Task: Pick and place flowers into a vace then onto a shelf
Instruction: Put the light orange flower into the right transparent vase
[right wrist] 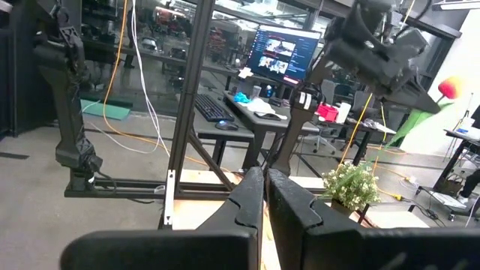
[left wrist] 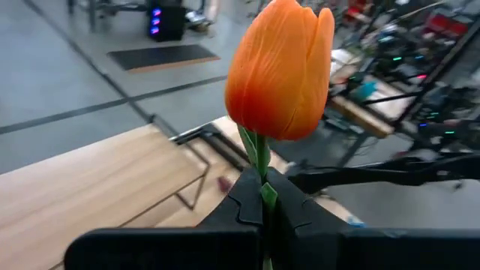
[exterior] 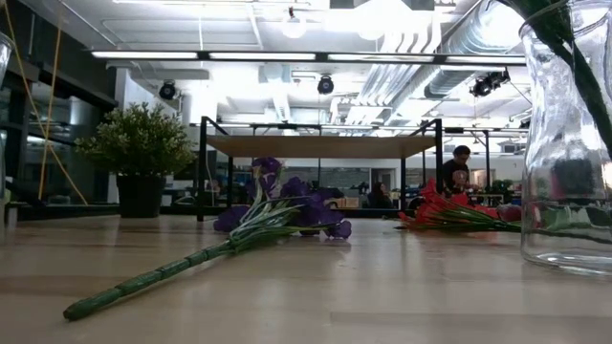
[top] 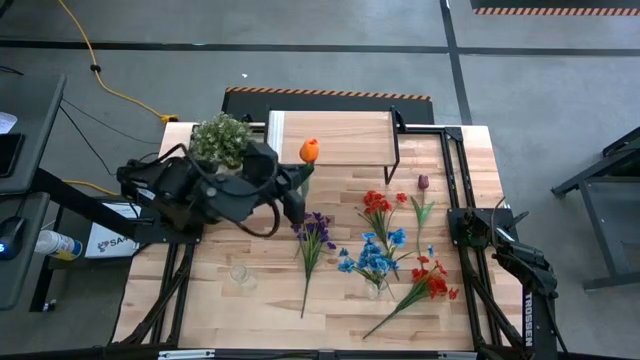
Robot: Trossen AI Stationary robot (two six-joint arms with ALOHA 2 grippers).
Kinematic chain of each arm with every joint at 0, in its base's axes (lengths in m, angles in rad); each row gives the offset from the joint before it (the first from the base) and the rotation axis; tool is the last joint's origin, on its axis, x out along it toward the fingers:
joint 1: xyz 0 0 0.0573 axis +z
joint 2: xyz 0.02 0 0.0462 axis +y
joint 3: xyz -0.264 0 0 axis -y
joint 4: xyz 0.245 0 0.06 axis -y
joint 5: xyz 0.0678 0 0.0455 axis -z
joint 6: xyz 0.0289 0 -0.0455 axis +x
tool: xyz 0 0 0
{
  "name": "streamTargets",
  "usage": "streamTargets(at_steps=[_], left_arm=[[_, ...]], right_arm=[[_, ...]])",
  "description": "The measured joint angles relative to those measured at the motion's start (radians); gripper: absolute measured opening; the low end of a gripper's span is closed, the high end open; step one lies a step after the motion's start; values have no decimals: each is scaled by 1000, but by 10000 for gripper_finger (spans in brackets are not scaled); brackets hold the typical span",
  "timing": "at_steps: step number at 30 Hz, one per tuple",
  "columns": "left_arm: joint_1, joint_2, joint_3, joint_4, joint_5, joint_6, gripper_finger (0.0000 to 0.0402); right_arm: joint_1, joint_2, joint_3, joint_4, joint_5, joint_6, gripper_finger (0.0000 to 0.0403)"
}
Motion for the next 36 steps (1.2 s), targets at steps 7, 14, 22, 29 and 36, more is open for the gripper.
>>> streamTargets(at_steps=[7,14,22,29,36], left_arm=[[-70,0,0,134,1,94,30],[-137,5,0,284,6,206,30],[-195,24,-1,405,56,307,30],[-214,36,-2,499,162,374,30],[-213,59,-2,611,381,435,30]], right_arm=[[-5,0,0,0,0,0,12],[-22,0,0,0,0,0,12],[-41,0,0,0,0,0,12],[-47,0,0,0,0,3,12],[-60,0,0,0,0,2,12]])
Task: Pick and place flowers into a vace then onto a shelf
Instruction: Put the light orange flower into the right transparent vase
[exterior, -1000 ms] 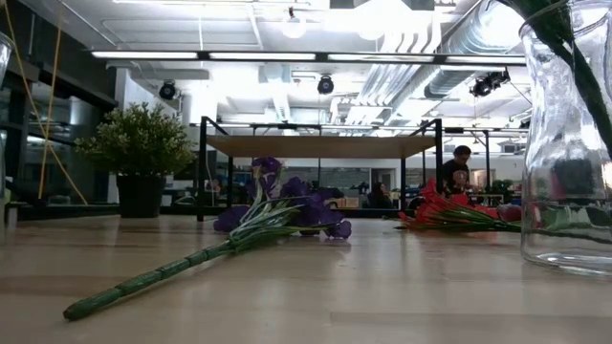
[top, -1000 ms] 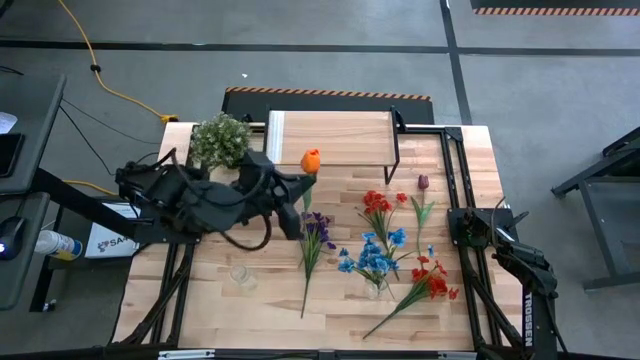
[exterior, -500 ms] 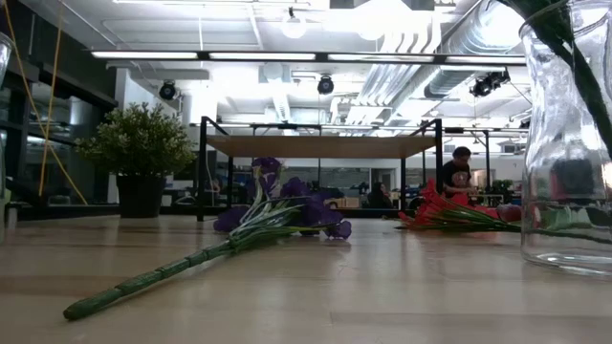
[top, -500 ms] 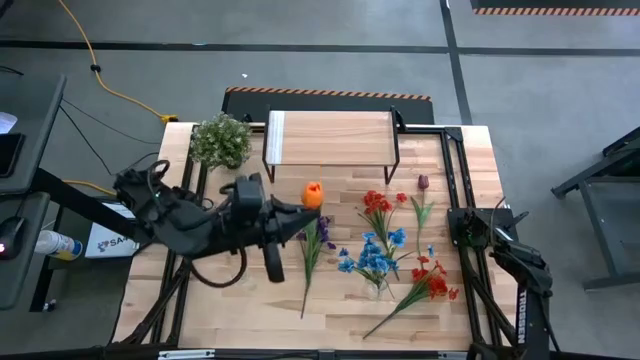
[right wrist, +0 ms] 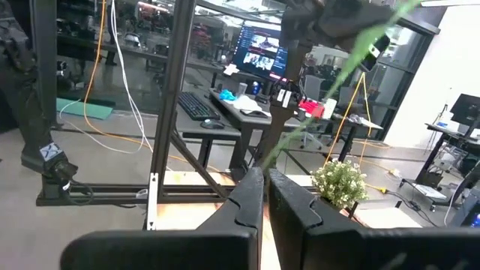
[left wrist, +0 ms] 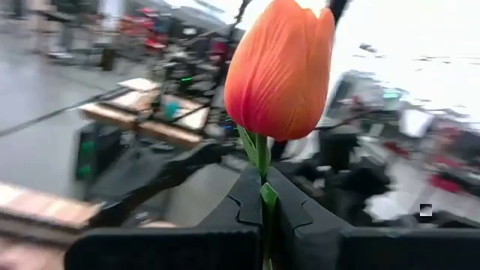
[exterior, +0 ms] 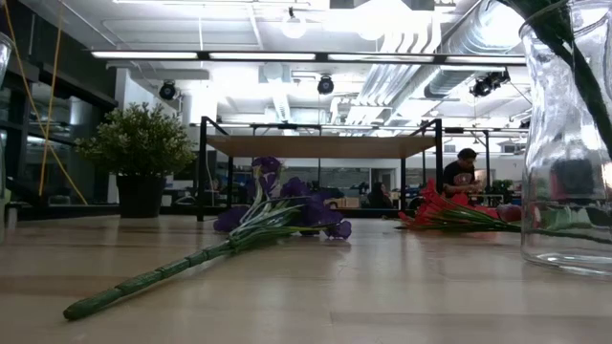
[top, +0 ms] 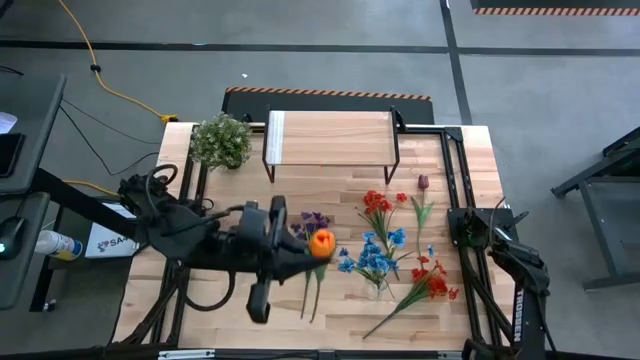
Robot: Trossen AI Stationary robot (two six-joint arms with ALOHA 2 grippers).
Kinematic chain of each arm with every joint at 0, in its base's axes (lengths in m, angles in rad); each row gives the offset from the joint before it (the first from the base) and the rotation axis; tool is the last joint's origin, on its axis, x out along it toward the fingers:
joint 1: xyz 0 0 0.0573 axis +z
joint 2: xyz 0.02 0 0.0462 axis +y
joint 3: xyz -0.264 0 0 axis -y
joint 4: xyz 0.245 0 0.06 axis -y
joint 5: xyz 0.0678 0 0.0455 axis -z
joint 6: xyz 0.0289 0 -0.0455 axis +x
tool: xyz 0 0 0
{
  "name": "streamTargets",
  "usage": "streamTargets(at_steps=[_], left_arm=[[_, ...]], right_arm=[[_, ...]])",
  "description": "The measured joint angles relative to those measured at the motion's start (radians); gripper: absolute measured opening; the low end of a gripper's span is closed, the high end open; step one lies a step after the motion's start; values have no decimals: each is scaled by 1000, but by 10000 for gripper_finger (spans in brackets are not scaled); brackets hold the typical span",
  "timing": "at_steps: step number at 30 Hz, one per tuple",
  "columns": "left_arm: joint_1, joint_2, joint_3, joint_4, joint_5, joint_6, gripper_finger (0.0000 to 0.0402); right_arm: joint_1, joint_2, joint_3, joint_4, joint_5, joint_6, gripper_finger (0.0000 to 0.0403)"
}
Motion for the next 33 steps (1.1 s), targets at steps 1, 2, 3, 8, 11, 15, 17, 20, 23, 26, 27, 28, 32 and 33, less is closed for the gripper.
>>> streamTargets(at_steps=[1,2,3,8,11,15,17,20,23,26,27,28,32,33], left_arm=[[0,2,0,7,22,7,30],[0,3,0,14,43,17,30],[0,7,0,20,68,22,30],[0,26,0,51,196,45,30],[0,30,0,74,278,57,30],[0,42,1,124,372,66,30],[0,51,0,142,427,75,30],[0,58,0,162,472,78,30],[1,69,1,177,482,80,30],[0,82,0,166,481,80,30],[1,87,0,173,481,80,30],[0,89,0,168,478,81,30],[2,108,0,169,474,82,30],[0,110,0,167,474,83,30]], right_arm=[[0,0,0,0,0,0,12],[-1,0,0,0,0,0,12],[-2,0,0,0,0,-1,12],[-8,0,0,0,0,-1,12],[-12,0,0,0,0,-1,12],[-20,0,0,0,0,-1,12],[-27,0,0,0,0,-1,12],[-38,0,0,0,0,-1,12],[-46,0,0,0,0,-2,12],[-47,0,0,0,0,-11,12],[-47,0,0,0,0,-11,12],[-47,0,0,0,0,-11,12],[-52,0,0,0,0,-3,12],[-56,0,0,0,0,-3,12]])
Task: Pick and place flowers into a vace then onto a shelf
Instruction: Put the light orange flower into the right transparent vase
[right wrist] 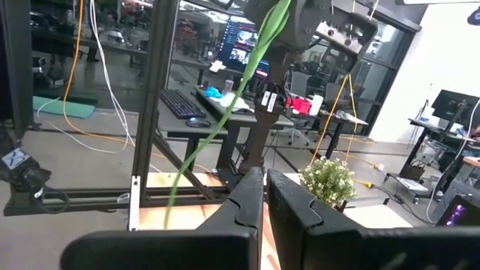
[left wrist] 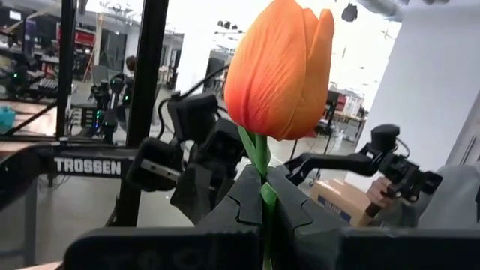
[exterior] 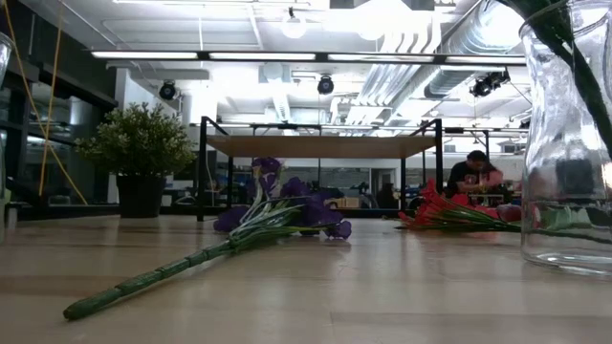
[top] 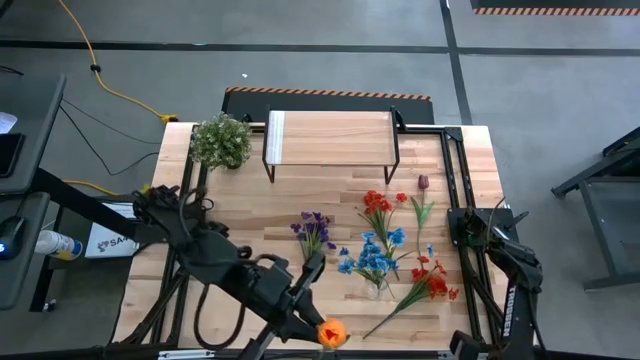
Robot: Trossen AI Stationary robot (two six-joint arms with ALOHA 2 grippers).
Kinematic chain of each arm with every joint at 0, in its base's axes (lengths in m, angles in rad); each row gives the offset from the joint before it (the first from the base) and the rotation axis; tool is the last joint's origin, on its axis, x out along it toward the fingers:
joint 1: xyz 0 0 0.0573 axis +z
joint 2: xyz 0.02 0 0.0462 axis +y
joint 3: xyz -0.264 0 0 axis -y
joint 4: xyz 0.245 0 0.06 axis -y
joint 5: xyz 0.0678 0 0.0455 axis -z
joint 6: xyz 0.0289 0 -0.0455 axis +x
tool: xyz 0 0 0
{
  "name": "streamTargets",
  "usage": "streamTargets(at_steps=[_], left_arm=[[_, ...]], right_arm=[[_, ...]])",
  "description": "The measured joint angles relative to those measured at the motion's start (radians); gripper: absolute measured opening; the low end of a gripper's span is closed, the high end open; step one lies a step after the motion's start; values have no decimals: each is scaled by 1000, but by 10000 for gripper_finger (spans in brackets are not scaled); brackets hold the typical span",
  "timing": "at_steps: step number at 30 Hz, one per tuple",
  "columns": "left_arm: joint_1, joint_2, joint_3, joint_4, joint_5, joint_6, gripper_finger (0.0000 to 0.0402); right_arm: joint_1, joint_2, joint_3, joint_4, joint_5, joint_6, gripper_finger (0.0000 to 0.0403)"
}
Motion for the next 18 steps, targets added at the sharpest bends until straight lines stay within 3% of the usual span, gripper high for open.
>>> streamTargets(at_steps=[5,18], left_arm=[[13,15,0,15,-2,13,30],[27,48,1,45,-11,41,30]], right_arm=[[-15,0,0,0,0,0,30],[-51,0,0,0,0,-2,144]])
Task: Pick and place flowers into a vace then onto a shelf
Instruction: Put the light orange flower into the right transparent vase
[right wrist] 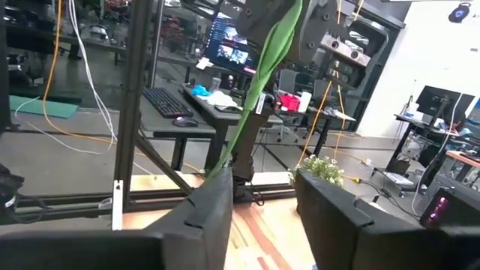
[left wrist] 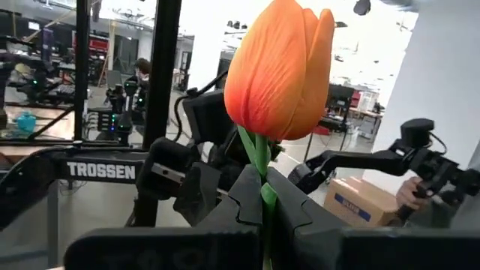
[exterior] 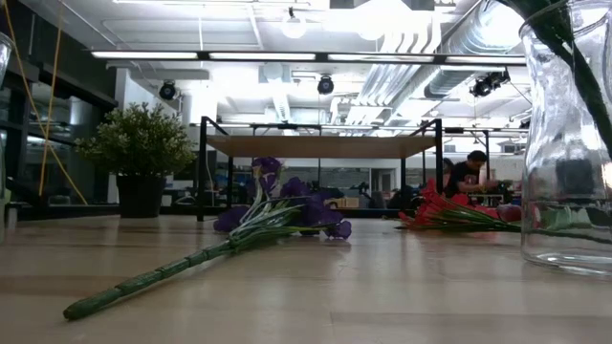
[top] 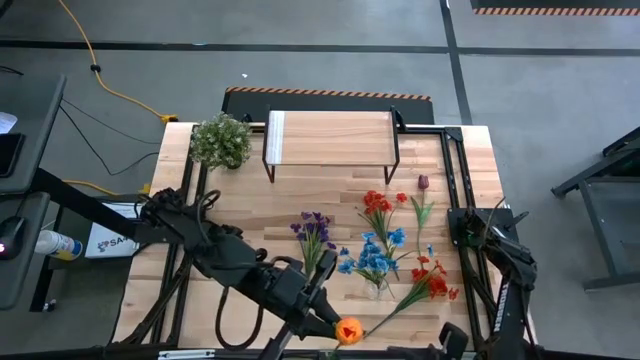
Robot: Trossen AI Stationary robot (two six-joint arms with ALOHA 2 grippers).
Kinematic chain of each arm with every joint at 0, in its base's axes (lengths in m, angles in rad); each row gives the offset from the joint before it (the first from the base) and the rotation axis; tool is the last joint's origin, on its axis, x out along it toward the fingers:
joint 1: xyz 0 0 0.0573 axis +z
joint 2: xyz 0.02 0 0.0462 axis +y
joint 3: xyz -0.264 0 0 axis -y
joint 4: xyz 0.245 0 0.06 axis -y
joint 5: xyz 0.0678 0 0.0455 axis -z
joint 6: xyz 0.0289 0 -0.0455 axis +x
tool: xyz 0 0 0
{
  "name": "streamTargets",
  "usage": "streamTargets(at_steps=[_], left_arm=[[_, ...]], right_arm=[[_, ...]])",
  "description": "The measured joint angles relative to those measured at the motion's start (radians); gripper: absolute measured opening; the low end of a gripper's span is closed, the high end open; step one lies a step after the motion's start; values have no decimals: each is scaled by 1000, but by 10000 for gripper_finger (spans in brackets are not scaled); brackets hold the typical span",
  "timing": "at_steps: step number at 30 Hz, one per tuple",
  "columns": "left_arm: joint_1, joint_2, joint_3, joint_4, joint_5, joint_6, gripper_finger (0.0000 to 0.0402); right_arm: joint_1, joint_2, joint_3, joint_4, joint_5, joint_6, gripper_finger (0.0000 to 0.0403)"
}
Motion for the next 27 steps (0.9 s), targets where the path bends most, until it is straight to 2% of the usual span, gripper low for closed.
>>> streamTargets(at_steps=[10,27], left_arm=[[6,18,-1,7,5,9,30],[6,18,-1,0,9,90,30]], right_arm=[[-44,0,0,5,0,-14,180],[-85,0,0,32,-58,0,181]])
